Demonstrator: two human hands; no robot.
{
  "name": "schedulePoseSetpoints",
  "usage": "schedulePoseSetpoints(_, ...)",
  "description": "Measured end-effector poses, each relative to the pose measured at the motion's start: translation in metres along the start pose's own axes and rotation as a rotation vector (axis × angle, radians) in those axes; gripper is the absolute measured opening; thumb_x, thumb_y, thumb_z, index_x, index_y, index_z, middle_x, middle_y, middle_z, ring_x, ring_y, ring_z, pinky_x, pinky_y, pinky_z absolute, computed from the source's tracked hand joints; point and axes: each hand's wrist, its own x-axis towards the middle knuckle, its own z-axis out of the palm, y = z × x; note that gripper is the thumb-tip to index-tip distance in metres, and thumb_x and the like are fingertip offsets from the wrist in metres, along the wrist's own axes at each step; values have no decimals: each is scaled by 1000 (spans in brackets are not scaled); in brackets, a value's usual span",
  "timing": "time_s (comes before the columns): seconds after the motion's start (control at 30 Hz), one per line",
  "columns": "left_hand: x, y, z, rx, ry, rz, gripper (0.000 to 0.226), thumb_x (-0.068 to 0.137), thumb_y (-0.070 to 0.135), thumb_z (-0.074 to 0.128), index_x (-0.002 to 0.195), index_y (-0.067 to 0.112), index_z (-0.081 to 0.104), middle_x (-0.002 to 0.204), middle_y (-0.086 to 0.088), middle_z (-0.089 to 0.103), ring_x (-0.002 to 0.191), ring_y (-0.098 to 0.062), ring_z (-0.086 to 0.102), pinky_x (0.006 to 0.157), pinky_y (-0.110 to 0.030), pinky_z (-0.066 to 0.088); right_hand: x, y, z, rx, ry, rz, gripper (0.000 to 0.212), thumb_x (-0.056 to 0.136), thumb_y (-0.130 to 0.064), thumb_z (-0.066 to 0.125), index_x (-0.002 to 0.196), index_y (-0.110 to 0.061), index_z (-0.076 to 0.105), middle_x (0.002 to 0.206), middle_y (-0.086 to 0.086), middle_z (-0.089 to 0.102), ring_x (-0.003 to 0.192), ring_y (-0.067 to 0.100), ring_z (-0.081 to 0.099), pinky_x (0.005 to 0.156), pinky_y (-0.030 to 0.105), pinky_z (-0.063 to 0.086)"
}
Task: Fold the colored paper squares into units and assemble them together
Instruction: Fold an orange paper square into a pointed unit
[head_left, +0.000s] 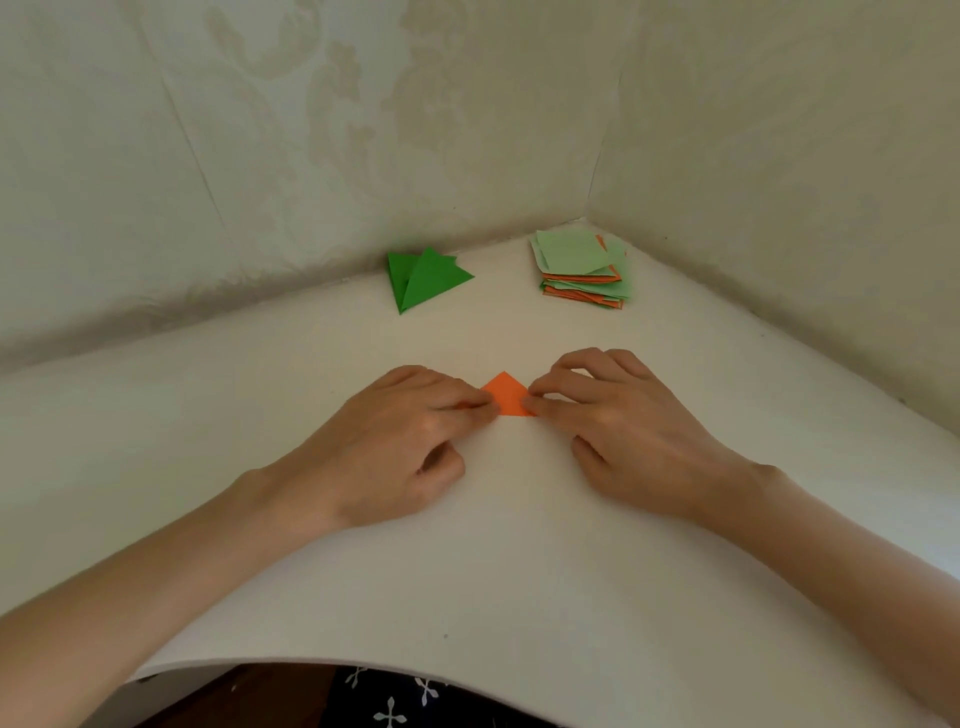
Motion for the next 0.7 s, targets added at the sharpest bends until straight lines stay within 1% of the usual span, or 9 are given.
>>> schedulePoseSetpoints(0.13,1,3,1,-9,-3,-18,54,76,21,35,121,14,64,117,2,64,101,-14,54,93,-23,32,31,3,1,-55,-46,17,53,71,-15,27,96,-15,73,101,0,67,98,29,59,77,33,45)
schedulePoseSetpoints(0.2,-2,3,1,-11,-16,-30,55,77,21,34,123,14,62,120,2,63,104,-16,56,95,-23,31,42,6,-1,4,-78,58,53,71,-16,27,96,-16,75,105,3,66,100,32,58,80,38,46)
schedulePoseSetpoints(0.3,-6,5,1,-27,-33,-32,54,79,22,35,127,13,59,125,2,60,109,-17,56,97,-23,31,42,7,-1,213,-82,233,47,84,-16,36,120,-19,65,125,3,56,117,28,42,97,43,36)
schedulePoseSetpoints(0.37,-6,7,1,-34,-33,-31,53,81,23,36,129,14,57,126,1,58,109,-17,55,97,-24,31,36,4,4,260,-132,273,38,95,-27,43,131,-23,54,135,-2,47,124,21,32,104,38,28)
schedulePoseSetpoints(0.4,-6,7,1,-33,-28,-32,53,82,24,36,130,15,56,124,0,58,108,-18,55,96,-23,31,35,2,6,281,-167,280,38,96,-32,46,132,-24,52,135,-4,45,125,19,30,104,35,27)
schedulePoseSetpoints(0.5,-7,7,3,-38,-6,-51,52,83,28,36,129,18,57,119,-1,58,104,-16,52,93,-22,32,39,-3,8,455,-144,321,26,90,-32,56,115,-24,58,124,-5,49,119,17,33,100,28,28)
schedulePoseSetpoints(0.57,-7,5,5,-70,8,-55,51,84,30,35,129,22,57,118,0,56,103,-14,49,89,-22,34,42,-4,5,599,-149,373,15,87,-27,62,101,-23,58,114,-4,49,114,17,35,90,20,28)
schedulePoseSetpoints(0.6,-7,4,6,-105,10,-60,50,84,31,35,129,24,56,118,1,55,103,-13,48,88,-22,35,42,-4,4,650,-165,397,16,86,-26,64,100,-22,57,112,-3,48,113,17,35,87,19,28)
schedulePoseSetpoints(0.7,-5,-2,8,-279,55,-104,44,87,34,37,123,31,60,118,4,54,105,-11,51,89,-27,41,45,0,1,609,-256,410,38,85,-31,65,120,-24,52,122,-3,43,119,16,30,91,21,27)
